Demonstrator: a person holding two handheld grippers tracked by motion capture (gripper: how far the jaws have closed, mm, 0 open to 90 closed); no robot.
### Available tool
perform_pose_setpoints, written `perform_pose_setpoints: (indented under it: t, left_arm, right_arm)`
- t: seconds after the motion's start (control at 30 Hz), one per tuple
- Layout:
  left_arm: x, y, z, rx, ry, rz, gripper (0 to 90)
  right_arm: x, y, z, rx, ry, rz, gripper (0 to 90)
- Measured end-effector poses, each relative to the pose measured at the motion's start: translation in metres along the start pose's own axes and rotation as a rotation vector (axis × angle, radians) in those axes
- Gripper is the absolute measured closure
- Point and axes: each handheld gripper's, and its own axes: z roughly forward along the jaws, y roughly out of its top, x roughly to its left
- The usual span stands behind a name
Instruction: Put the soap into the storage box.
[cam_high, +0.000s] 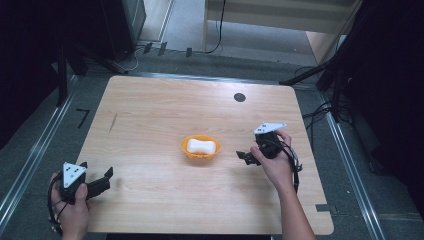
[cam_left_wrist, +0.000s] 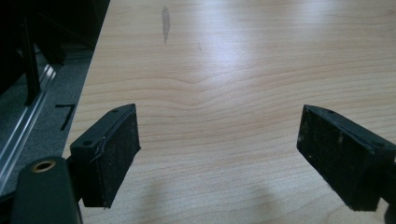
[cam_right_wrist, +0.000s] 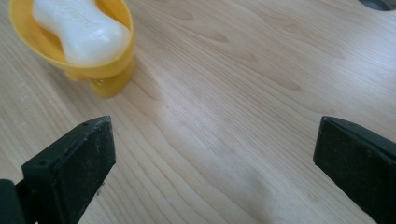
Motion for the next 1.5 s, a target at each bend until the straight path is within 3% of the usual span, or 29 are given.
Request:
perform_pose_setpoints:
  t: [0.17, 0.37, 0.43, 1.5]
  left_arm:
    - [0.000, 0.000, 0.000, -0.001, -0.001, -0.001, 13.8]
    - [0.000, 0.000, 0.000, 0.000, 0.000, 0.000, 13.8]
    - [0.000, 0.000, 0.000, 0.002, 0.001, 0.002, 13.8]
    - [-0.001, 0.000, 0.000, -0.003, 0.005, 0.005, 13.8]
  right_arm:
    - [-0.004, -0.018, -0.008, -0.042, -0.035, 0.050, 0.0]
    - [-0.004, -0.031, -0.014, -0.058, -0.060, 0.063, 0.0]
    - [-0.006, -0.041, -0.022, -0.076, -0.102, 0.083, 0.0]
    - [-0.019, -0.140, -0.075, -0.158, -0.237, 0.251, 0.0]
